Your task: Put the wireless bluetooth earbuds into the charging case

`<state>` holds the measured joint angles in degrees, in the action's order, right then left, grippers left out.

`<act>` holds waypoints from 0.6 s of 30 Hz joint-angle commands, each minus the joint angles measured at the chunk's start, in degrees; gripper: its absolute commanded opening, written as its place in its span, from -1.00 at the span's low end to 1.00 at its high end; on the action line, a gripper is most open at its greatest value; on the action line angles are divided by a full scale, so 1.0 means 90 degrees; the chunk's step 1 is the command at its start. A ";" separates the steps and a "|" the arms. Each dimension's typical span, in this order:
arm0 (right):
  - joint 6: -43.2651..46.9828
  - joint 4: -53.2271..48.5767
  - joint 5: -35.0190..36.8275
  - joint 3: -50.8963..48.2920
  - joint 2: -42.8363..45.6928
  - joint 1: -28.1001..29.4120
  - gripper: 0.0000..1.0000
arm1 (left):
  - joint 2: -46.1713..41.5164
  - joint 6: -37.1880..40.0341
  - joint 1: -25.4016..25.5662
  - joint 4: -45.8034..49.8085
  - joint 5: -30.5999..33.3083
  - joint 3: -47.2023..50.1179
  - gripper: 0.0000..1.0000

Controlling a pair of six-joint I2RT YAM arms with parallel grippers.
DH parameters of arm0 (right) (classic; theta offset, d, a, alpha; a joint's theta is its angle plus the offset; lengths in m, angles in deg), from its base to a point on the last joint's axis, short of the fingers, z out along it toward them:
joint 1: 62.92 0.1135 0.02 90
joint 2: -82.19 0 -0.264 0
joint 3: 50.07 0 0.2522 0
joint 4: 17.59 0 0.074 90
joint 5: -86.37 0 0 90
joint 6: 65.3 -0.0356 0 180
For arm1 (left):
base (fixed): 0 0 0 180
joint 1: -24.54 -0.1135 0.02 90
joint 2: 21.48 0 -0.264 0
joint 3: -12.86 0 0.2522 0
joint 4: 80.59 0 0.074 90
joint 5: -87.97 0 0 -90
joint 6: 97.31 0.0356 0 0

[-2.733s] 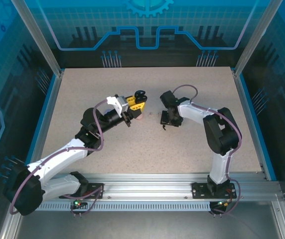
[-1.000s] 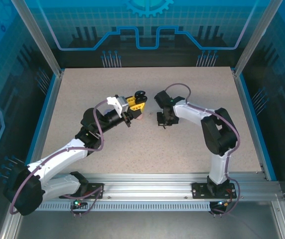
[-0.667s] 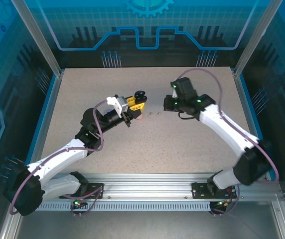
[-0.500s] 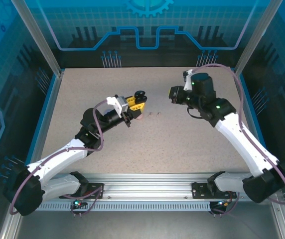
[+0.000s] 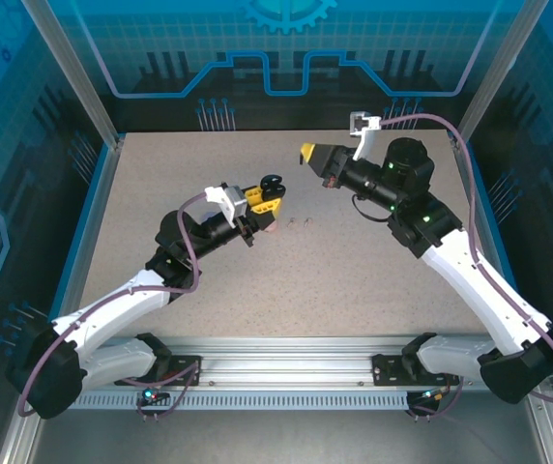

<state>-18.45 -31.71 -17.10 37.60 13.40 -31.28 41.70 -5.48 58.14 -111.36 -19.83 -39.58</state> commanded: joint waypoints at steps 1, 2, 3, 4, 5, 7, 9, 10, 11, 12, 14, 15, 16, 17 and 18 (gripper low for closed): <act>-0.0156 0.0923 -0.0180 -0.0267 -0.0033 0.0225 -0.84 | 0.0032 -0.0121 0.0056 -0.0402 0.0136 -0.0249 -1.00; -0.0133 0.1042 -0.0196 -0.0348 -0.0013 0.0269 -0.84 | 0.0047 -0.0129 0.0059 -0.0445 0.0159 -0.0244 -1.00; -0.0103 0.1172 -0.0204 -0.0441 0.0011 0.0319 -0.84 | 0.0051 -0.0158 0.0055 -0.0479 0.0180 -0.0244 -1.00; -0.0087 0.1327 -0.0211 -0.0543 0.0040 0.0367 -0.84 | 0.0068 -0.0162 0.0057 -0.0517 0.0202 -0.0234 -1.00; -0.0071 0.1428 -0.0225 -0.0609 0.0056 0.0399 -0.85 | 0.0062 -0.0181 0.0063 -0.0526 0.0228 -0.0234 -1.00; -0.0057 0.1553 -0.0214 -0.0734 0.0071 0.0453 -0.85 | 0.0080 -0.0193 0.0062 -0.0558 0.0230 -0.0234 -1.00; -0.0092 0.1664 -0.0212 -0.0826 0.0063 0.0478 -0.86 | 0.0090 -0.0203 0.0064 -0.0567 0.0226 -0.0238 -1.00; -0.0103 0.1687 -0.0203 -0.0846 0.0059 0.0493 -0.86 | 0.0105 -0.0203 0.0058 -0.0564 0.0228 -0.0241 -1.00; -0.0126 0.1690 -0.0200 -0.0866 0.0048 0.0507 -0.86 | 0.0101 -0.0203 0.0062 -0.0569 0.0227 -0.0243 -1.00; -0.0127 0.1727 -0.0204 -0.0885 0.0039 0.0525 -0.86 | 0.0104 -0.0203 0.0056 -0.0578 0.0228 -0.0238 -1.00; -0.0145 0.1720 -0.0214 -0.0907 0.0024 0.0555 -0.87 | 0.0120 -0.0203 0.0055 -0.0586 0.0227 -0.0244 -1.00; -0.0156 0.1720 -0.0229 -0.0919 0.0017 0.0571 -0.87 | 0.0124 -0.0203 0.0061 -0.0588 0.0225 -0.0253 -1.00; -0.0155 0.1727 -0.0226 -0.0934 0.0025 0.0585 -0.87 | 0.0133 -0.0203 0.0065 -0.0593 0.0225 -0.0245 -1.00; -0.0146 0.1720 -0.0240 -0.0935 0.0028 0.0603 -0.87 | 0.0133 -0.0203 0.0061 -0.0597 0.0229 -0.0248 -1.00; -0.0137 0.1724 -0.0241 -0.0946 0.0032 0.0623 -0.87 | 0.0132 -0.0203 0.0069 -0.0599 0.0239 -0.0253 -1.00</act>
<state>-19.28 -19.10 -18.50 29.75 13.40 -26.80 42.62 -6.82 58.27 -113.72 -18.72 -39.86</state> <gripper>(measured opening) 0.067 0.221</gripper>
